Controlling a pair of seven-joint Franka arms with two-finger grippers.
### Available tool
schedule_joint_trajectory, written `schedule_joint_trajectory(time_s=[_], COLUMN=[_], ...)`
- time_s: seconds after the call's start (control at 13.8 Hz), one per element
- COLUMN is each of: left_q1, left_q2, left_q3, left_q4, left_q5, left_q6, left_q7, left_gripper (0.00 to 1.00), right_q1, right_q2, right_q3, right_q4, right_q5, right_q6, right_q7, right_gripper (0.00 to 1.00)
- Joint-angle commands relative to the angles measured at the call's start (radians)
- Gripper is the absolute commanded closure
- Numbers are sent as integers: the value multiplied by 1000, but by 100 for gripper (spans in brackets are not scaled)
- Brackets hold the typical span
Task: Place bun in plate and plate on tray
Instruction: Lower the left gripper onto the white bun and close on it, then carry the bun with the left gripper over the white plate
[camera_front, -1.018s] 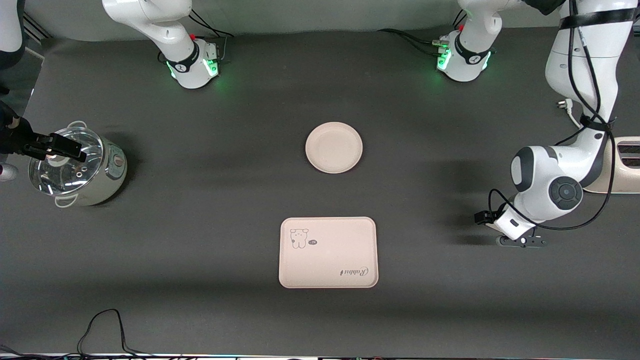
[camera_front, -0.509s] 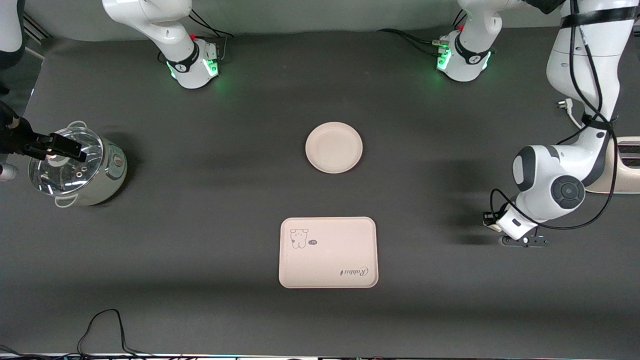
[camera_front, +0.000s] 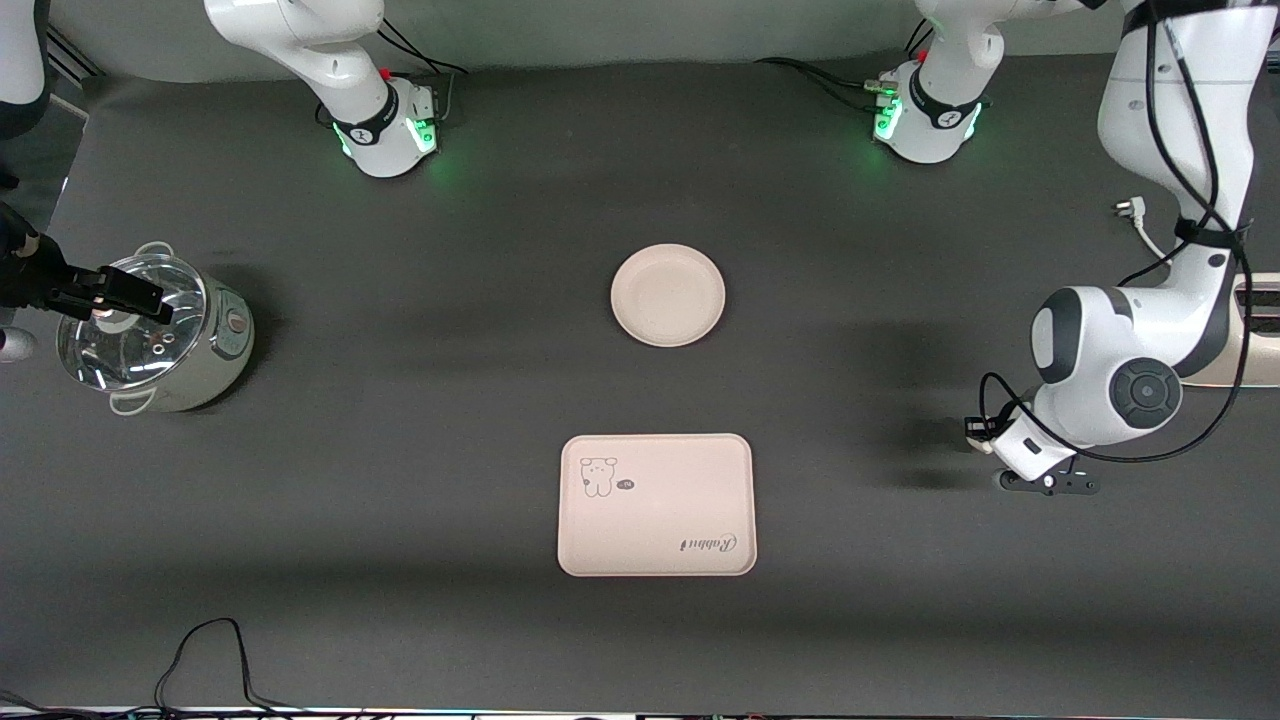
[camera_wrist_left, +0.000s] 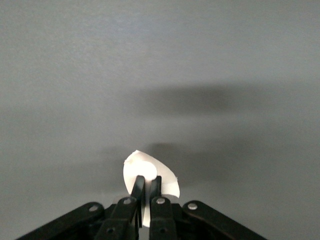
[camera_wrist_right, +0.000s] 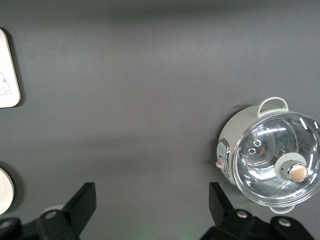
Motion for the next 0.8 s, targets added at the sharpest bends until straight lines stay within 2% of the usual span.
schedule_joint_trajectory(time_s=[0.0,0.15,0.22,0.29,0.44,0.73], left_q1=[6,-15,-55,-148,-262,-417], left_q2=[-75,-156,-176,-220,-244,-233], left_q3=[-97,-143,-146,-160,-166,-166], left_q4=[65,65,66,65,60,30], left_q5=[-13,-39,-39,-39,-41,-39], left_q6=[-176,-197,-215,-250,-258,-193], left_q7=[-80,-174,-231,-362,-565,-799], left_gripper=[100,100,100,100,100,100], right_q1=[-4,-3,-4,-4,-4,-4], right_q2=[-7,-7,-7,-7,-7,-7], right_q3=[4,4,4,4,6,4], right_q4=[-5,-5,-5,-5,-5,-7], right_q5=[-23,-23,-23,-23,-23,-23], right_q6=[-6,-4,-6,-4,-4,-4], right_q7=[-21,-21,-21,-21,-21,-21], right_gripper=[0,0,0,0,0,0])
